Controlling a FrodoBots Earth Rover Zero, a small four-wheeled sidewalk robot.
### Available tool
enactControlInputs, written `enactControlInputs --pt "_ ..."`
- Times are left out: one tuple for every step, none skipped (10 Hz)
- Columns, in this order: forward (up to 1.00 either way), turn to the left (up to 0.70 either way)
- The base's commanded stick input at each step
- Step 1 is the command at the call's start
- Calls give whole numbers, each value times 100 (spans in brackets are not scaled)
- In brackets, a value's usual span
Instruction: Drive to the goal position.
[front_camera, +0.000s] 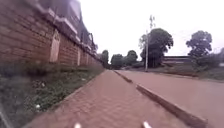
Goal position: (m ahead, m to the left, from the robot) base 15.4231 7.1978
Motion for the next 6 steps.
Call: enactControlInputs --pt "50 0" --pt "50 6" --pt "50 19" --pt "50 15" --pt "50 2" --pt "50 0"
